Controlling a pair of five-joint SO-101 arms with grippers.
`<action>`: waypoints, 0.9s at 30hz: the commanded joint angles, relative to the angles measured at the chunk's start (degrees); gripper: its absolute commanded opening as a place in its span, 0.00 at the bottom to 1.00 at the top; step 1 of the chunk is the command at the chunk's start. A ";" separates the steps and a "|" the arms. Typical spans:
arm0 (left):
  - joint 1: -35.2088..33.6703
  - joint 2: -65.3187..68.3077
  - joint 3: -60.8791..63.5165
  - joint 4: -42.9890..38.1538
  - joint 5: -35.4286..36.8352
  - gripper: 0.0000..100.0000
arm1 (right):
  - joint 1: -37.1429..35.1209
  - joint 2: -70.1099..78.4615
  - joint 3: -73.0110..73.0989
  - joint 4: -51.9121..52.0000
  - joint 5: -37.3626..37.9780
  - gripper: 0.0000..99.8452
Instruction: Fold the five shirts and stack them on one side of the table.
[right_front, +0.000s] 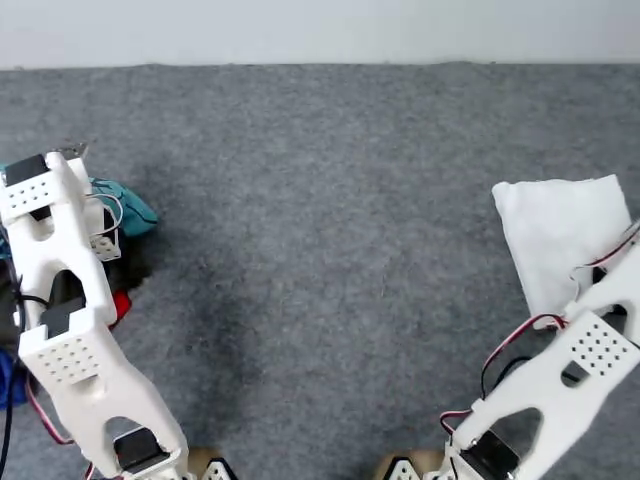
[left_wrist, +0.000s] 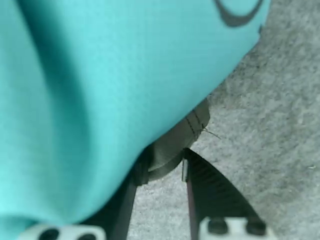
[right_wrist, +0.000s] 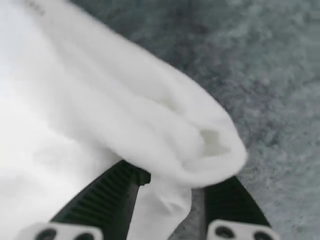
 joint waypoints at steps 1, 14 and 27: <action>-0.35 -2.37 -0.13 0.79 -0.88 0.13 | -0.31 -1.71 0.97 2.33 5.54 0.19; -0.35 -2.37 -0.13 0.53 -0.88 0.13 | -0.31 -10.33 0.88 2.24 25.14 0.19; -0.35 -2.37 -0.13 0.70 -0.88 0.13 | 0.57 -15.87 3.34 2.51 32.53 0.19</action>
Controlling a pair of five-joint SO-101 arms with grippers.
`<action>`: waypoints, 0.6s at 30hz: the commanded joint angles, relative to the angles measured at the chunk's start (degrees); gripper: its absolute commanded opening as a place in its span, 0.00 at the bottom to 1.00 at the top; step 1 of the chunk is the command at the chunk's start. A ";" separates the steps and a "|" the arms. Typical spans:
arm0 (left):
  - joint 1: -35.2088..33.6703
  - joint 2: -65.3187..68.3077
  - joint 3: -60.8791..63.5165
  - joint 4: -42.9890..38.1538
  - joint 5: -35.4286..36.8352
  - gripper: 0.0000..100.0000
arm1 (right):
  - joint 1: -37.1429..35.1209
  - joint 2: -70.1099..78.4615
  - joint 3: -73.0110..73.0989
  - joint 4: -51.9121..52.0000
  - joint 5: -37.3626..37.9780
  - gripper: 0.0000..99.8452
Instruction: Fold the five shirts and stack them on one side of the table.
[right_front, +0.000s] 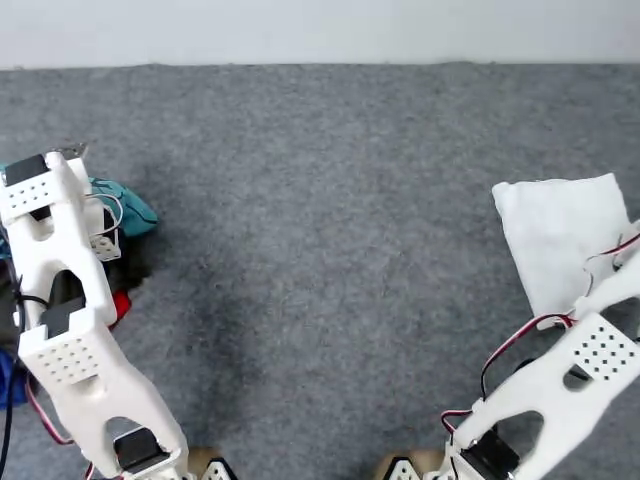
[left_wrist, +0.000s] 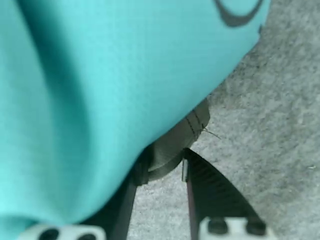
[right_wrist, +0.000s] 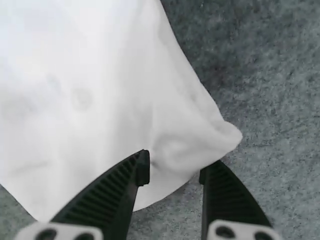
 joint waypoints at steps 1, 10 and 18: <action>-0.35 -2.37 -0.13 0.70 -0.88 0.13 | 0.48 -4.97 1.76 2.51 0.79 0.19; -0.35 -2.37 1.36 0.44 -0.88 0.13 | 4.97 -5.32 16.97 2.42 4.40 0.19; -0.35 -2.37 2.95 0.35 -0.97 0.13 | 11.74 -11.38 13.27 2.42 -0.53 0.19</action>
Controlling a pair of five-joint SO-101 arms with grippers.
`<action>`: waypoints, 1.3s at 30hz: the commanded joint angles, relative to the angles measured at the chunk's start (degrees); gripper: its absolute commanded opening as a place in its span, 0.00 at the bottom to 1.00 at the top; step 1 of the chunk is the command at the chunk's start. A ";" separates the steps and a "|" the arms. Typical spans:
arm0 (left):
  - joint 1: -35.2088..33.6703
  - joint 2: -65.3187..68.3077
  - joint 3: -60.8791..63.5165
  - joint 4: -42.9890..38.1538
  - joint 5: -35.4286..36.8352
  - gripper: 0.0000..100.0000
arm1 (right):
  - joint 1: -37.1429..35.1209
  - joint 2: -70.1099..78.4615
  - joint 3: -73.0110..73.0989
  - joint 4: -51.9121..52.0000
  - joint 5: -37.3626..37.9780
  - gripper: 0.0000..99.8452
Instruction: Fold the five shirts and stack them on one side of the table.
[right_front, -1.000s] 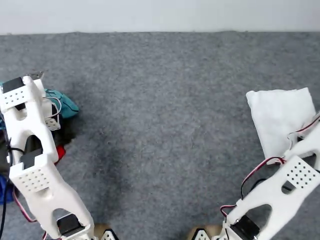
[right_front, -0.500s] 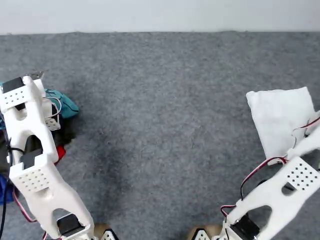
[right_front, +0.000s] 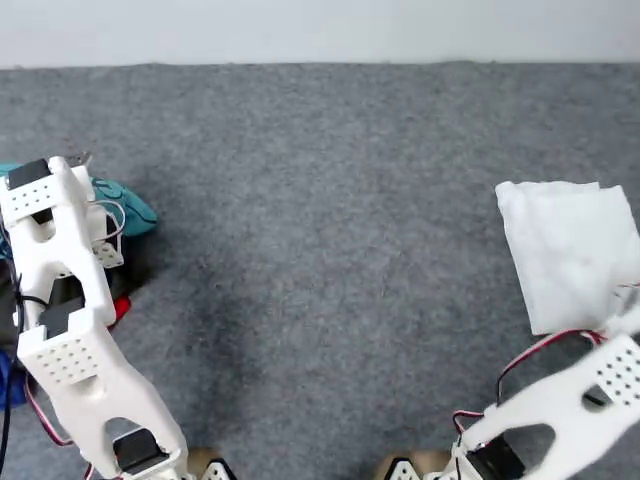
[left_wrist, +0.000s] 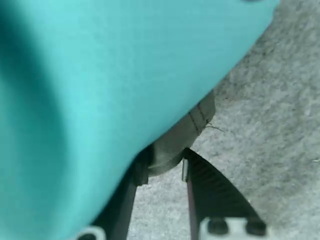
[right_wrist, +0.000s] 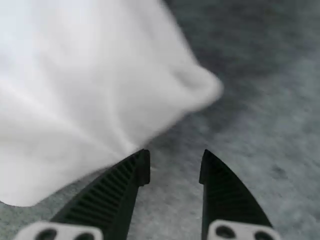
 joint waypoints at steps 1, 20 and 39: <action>-0.35 -2.37 0.04 0.35 -0.97 0.13 | 2.07 -7.96 -2.29 2.42 -1.23 0.19; -0.35 -2.37 0.13 0.35 -0.97 0.13 | -9.36 -0.75 -2.64 -20.44 -14.68 0.19; -0.35 -2.37 0.13 0.35 -0.97 0.13 | -11.91 -6.99 -26.90 -1.98 -17.23 0.19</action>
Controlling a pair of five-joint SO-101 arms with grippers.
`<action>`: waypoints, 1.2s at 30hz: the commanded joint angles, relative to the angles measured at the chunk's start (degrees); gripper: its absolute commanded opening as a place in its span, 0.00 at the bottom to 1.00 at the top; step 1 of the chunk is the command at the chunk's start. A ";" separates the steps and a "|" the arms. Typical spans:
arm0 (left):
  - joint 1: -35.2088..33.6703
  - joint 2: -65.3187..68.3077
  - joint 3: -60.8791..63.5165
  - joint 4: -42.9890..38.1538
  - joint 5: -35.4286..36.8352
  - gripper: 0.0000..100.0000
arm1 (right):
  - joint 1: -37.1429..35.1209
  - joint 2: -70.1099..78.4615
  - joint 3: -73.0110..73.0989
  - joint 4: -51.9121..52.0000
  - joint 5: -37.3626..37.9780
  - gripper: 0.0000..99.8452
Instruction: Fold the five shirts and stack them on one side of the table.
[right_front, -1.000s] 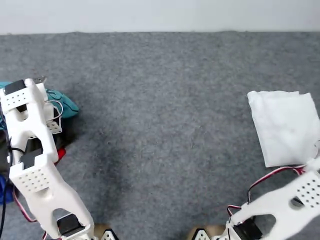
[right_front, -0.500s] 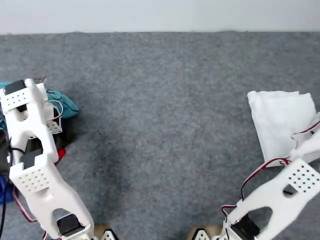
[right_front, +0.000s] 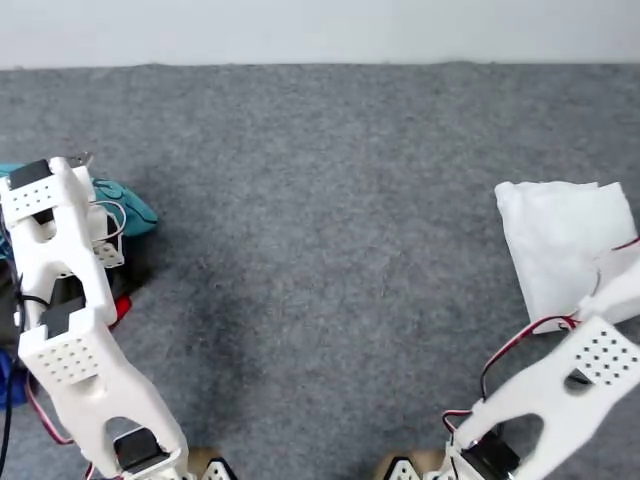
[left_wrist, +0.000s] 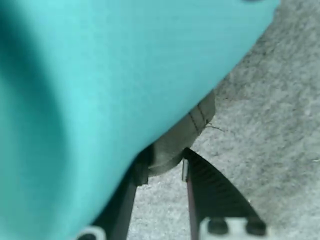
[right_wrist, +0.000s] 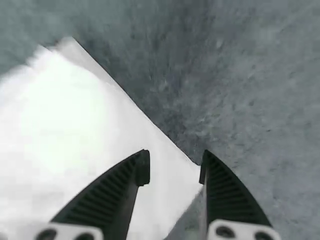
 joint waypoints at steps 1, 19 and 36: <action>-0.35 -2.37 0.13 0.44 -0.97 0.13 | -2.95 -5.23 -9.41 8.57 0.88 0.19; -6.07 -19.87 -9.27 1.49 2.02 0.13 | -9.80 -10.68 13.19 10.33 10.90 0.18; -13.63 -28.48 -7.60 -4.75 1.93 0.13 | -9.98 -10.77 13.98 10.42 10.64 0.18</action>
